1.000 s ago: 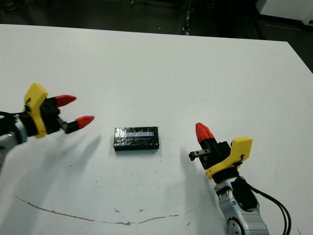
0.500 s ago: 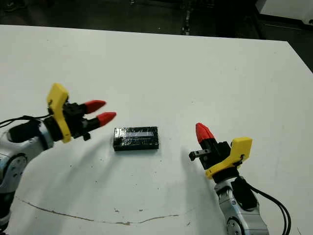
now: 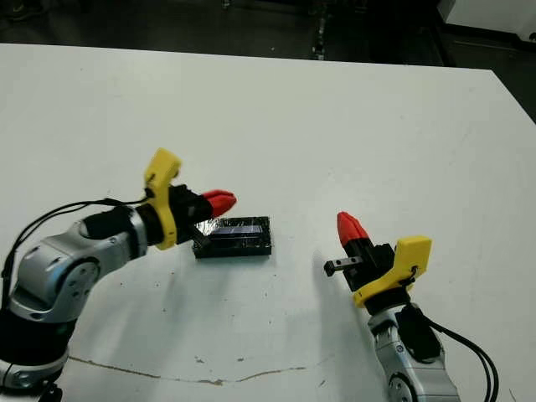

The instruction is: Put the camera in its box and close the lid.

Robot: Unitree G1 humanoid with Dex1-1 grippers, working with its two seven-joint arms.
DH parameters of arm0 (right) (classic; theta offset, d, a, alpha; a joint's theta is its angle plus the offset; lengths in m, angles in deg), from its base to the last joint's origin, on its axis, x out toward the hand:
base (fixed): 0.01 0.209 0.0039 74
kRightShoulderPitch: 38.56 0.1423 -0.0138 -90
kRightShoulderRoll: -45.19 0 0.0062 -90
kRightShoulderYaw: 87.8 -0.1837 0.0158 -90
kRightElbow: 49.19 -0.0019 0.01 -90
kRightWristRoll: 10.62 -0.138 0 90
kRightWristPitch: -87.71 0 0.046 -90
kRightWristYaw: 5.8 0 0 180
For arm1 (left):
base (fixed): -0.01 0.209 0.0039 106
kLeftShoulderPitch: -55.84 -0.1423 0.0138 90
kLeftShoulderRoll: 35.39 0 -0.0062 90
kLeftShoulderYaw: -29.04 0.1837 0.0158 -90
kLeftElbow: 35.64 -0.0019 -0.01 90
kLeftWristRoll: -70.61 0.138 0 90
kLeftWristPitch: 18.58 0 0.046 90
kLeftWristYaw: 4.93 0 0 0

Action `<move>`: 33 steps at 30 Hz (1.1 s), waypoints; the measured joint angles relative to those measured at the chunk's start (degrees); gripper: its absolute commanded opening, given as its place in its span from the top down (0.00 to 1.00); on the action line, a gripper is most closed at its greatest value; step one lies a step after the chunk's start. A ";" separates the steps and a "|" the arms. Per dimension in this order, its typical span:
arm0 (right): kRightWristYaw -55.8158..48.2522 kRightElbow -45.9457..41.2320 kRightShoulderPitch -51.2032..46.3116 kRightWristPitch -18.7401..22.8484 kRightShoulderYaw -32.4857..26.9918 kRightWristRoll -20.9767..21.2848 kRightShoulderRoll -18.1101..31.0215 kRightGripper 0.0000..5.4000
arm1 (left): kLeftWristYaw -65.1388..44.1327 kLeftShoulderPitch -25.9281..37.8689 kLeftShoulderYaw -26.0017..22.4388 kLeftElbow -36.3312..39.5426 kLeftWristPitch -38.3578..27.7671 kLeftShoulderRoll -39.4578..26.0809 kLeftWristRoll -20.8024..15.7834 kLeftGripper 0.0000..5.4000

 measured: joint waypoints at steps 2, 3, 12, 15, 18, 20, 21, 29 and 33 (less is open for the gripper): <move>-0.01 -0.01 0.01 0.00 0.00 -0.06 -0.01 1.00 | 0.68 -0.02 0.11 -0.47 0.01 1.02 0.10 1.00; -0.02 -0.01 0.01 0.00 0.00 -0.07 -0.01 1.00 | 1.04 -0.09 0.14 -0.60 -0.09 1.59 0.19 1.00; -0.01 -0.21 0.03 0.01 0.01 -0.07 -0.05 1.00 | 3.26 -5.27 3.27 -0.63 -6.28 4.39 3.92 1.00; -0.02 -0.23 0.02 0.01 -0.02 -0.20 -0.14 1.00 | 3.79 -6.81 3.61 -0.27 -7.56 5.22 4.26 1.00; -0.14 -0.22 0.02 0.01 -0.07 -0.72 -0.24 1.00 | 4.99 -8.63 3.13 0.37 -7.73 7.03 4.12 1.00; -0.20 -0.22 0.03 0.01 -0.17 -1.17 -0.27 1.00 | 5.54 -10.19 3.01 0.97 -8.49 8.15 3.87 1.00; -0.22 -0.21 0.03 0.01 -0.18 -1.31 -0.27 1.00 | 5.73 -10.91 2.98 1.25 -8.89 8.62 3.83 1.00; -0.21 -0.17 0.00 0.02 -0.22 -2.02 -0.26 1.00 | 7.12 -14.47 3.01 1.40 -11.63 10.12 3.76 1.00; -0.20 -0.07 0.00 0.02 -0.06 -1.84 -0.24 1.00 | 7.15 -14.18 2.74 1.25 -11.77 10.04 3.79 1.00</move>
